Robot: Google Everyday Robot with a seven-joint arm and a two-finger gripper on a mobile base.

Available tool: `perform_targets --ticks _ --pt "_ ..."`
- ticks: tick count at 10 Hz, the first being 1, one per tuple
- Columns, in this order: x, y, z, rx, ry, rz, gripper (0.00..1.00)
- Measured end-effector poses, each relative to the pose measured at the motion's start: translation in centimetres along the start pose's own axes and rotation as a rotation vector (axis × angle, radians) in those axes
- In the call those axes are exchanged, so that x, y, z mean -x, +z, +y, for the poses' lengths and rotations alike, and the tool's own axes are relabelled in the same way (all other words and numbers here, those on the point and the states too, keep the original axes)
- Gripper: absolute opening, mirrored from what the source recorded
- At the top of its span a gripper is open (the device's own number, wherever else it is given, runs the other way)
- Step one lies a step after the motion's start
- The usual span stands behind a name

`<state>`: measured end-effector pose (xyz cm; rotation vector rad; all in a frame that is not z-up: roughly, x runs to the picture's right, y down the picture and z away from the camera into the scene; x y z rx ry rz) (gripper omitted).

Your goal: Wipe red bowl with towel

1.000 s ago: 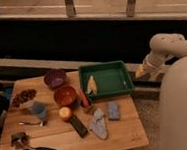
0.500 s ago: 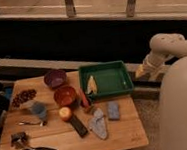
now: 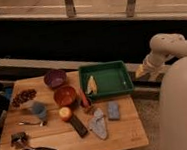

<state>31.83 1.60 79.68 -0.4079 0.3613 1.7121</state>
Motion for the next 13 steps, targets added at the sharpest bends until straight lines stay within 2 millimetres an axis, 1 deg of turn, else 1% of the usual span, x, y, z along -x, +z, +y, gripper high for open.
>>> perform_targets --ticks 3,4,5,7,8,9,10,11,13 --pt "0.1 -0.1 0.1 0.003 -0.004 0.000 0.62" --pt "0.5 -0.3 0.2 0.009 -0.011 -0.003 0.62" --pt "0.9 -0.5 0.9 0.013 -0.023 -0.003 0.62" --pt "1.9 -0.5 4.2 0.029 -0.073 -0.001 0.62" --pt "2.0 -0.4 6.4 0.033 -0.112 0.004 0.62" --pt "1.7 -0.2 8.6 0.031 -0.162 0.008 0.62" --pt "0.8 -0.1 10.9 0.029 -0.216 0.013 0.62" --pt "-0.4 0.1 12.1 0.018 -0.259 0.016 0.62" --pt "-3.9 0.5 14.2 0.004 -0.343 0.030 0.62"
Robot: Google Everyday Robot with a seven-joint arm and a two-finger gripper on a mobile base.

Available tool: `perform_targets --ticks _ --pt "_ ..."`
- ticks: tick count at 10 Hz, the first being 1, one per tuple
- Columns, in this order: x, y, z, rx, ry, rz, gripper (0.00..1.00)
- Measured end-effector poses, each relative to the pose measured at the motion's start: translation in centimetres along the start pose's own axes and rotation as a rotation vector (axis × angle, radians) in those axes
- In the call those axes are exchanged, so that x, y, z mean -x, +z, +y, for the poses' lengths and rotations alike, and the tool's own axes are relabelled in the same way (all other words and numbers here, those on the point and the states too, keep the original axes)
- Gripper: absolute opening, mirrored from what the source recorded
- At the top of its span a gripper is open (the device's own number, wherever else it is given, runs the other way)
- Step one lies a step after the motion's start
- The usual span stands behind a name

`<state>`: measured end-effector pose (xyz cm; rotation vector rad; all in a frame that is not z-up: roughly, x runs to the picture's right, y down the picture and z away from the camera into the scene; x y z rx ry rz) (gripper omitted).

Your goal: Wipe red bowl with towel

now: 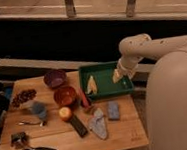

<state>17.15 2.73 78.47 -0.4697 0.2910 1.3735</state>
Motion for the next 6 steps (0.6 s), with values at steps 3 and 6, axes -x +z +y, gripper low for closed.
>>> perform_targets --ticks 3,6 --pt "-3.4 1.1 4.4 0.010 -0.114 0.032 0.62" --pt "-5.8 1.7 7.8 0.024 -0.230 0.057 0.62"
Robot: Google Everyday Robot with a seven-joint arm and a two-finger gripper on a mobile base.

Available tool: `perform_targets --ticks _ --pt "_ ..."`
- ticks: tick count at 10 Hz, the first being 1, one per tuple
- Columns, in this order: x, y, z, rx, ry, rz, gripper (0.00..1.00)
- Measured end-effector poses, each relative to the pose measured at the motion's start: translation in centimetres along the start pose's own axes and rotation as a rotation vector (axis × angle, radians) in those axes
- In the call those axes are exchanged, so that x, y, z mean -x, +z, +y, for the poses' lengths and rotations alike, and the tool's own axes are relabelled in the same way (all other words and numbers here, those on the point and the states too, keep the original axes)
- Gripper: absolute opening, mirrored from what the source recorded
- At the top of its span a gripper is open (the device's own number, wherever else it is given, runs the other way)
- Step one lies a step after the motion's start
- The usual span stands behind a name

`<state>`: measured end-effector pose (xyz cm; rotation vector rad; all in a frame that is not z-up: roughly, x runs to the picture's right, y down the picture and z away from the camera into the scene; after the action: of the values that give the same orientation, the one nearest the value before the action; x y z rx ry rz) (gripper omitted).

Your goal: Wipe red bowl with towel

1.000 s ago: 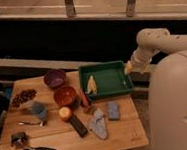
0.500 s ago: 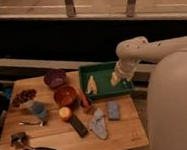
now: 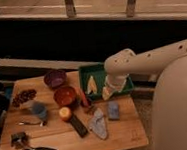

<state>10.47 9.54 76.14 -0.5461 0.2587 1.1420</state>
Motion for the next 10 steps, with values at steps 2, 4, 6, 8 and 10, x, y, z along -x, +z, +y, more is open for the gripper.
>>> perform_targets --ticks 2,4,6,8,10 --pt "-0.2 0.0 -0.1 -0.001 -0.002 0.001 0.62" --pt "0.0 0.1 0.0 0.001 -0.009 0.000 0.62" --pt "-0.1 0.9 0.8 0.039 -0.021 0.013 0.62" --pt "-0.2 3.0 3.8 0.101 -0.062 0.029 0.62" --pt "-0.6 4.5 6.1 0.144 -0.094 0.045 0.62"
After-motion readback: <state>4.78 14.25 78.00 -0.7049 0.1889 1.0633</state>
